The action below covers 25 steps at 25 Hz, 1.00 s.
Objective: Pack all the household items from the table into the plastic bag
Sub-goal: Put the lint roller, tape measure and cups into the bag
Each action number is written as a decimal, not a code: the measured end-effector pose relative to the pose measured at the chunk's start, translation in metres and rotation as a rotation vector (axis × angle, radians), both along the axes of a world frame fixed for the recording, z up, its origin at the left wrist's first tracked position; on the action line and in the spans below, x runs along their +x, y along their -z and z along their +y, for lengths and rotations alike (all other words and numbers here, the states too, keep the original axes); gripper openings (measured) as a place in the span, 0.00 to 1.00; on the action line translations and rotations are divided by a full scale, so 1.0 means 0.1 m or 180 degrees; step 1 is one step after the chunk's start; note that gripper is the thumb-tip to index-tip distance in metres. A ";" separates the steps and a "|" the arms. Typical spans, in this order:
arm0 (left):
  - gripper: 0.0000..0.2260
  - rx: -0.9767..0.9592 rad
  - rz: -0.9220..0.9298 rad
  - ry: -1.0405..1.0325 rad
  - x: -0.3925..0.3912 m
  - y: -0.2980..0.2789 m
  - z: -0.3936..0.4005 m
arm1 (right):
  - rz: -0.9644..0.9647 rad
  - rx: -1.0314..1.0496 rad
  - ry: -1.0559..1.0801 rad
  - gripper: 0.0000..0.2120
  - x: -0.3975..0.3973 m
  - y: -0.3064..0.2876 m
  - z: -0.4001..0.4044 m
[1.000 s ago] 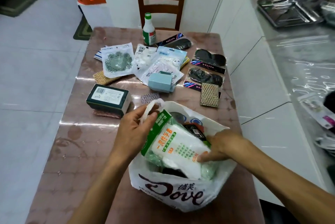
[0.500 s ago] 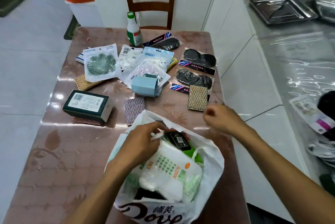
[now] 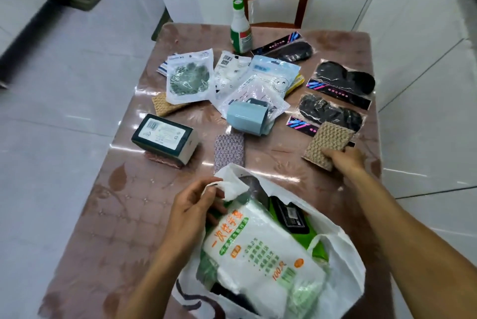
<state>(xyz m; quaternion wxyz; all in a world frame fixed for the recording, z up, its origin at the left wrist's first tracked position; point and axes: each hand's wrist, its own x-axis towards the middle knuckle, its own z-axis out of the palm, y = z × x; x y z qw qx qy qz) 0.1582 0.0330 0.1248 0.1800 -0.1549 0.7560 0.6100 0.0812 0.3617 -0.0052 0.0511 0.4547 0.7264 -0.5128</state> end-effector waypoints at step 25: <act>0.09 0.1172 0.0523 0.0515 -0.10 -0.83 -0.29 | -0.0948 0.2729 -0.3448 0.11 1.87 -2.19 -0.84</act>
